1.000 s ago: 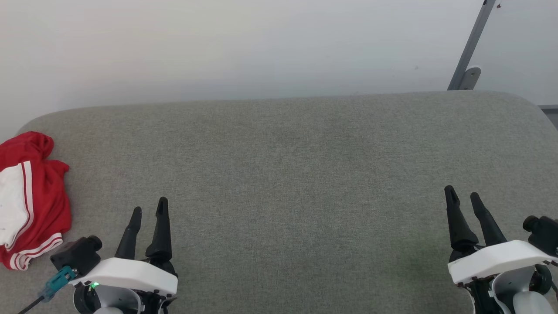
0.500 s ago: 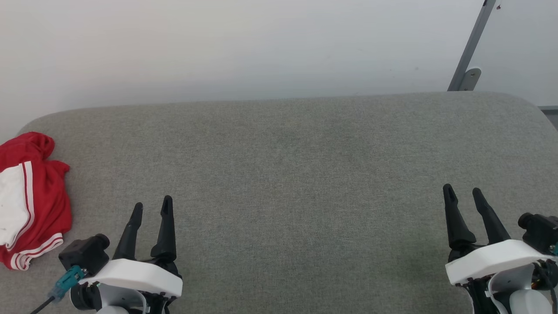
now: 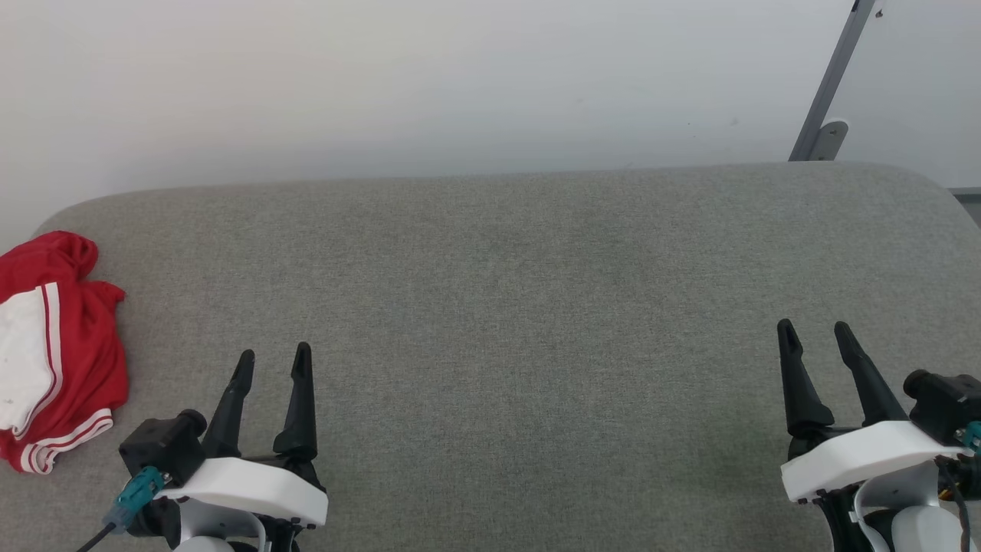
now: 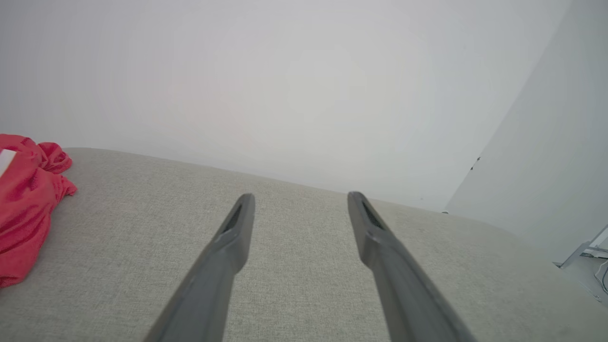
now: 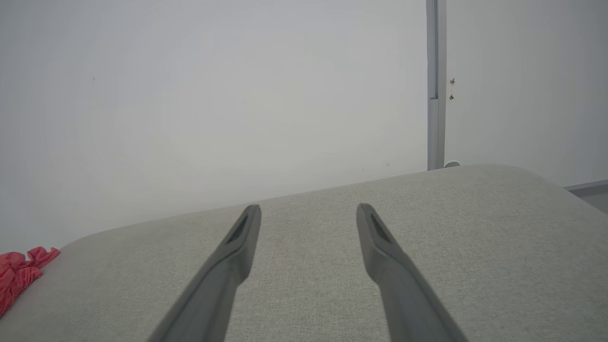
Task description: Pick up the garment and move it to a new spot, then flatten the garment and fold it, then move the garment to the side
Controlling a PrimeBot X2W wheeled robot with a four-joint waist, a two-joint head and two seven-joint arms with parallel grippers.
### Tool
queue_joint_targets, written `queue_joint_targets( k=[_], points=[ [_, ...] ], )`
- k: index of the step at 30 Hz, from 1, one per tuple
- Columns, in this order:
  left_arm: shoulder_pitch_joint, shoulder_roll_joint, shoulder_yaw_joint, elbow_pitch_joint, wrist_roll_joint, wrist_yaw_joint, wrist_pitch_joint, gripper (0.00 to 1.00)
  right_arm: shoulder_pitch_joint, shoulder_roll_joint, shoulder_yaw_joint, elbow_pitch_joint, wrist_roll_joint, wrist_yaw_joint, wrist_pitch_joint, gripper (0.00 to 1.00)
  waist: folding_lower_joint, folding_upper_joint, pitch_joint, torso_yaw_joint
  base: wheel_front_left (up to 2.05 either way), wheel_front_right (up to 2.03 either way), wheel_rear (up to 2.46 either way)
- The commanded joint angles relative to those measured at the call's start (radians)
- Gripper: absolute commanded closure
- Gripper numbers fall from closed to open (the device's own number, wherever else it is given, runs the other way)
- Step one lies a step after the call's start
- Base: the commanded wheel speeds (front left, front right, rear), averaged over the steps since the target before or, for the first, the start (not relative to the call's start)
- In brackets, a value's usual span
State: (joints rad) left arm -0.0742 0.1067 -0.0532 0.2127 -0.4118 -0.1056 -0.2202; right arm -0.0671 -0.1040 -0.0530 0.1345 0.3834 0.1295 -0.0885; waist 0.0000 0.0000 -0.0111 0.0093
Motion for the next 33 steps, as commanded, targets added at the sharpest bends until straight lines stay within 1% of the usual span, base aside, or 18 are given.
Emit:
queue_joint_targets(
  k=[1, 22, 33],
  points=[
    [-0.015, 0.004, 0.001, -0.008, 0.028, -0.006, -0.011, 0.0, 0.002, -0.006, 0.002, -0.011, -0.025, 0.002, -0.008, 0.0, 0.0, 0.0, 0.0, 0.0, 0.0, 0.0, 0.0],
    [-0.019, -0.001, -0.004, -0.009, 0.167, -0.017, -0.046, 0.0, 0.011, -0.01, 0.007, -0.031, -0.167, 0.001, -0.027, 0.0, 0.0, 0.0, 0.0, 0.006, 0.0, 0.0, 0.0],
    [-0.024, -0.007, 0.0, -0.002, 0.142, -0.022, -0.047, 0.0, 0.015, -0.003, -0.005, -0.034, -0.171, 0.001, -0.025, 0.0, 0.0, 0.0, 0.0, 0.009, 0.0, 0.0, 0.0]
  ],
)
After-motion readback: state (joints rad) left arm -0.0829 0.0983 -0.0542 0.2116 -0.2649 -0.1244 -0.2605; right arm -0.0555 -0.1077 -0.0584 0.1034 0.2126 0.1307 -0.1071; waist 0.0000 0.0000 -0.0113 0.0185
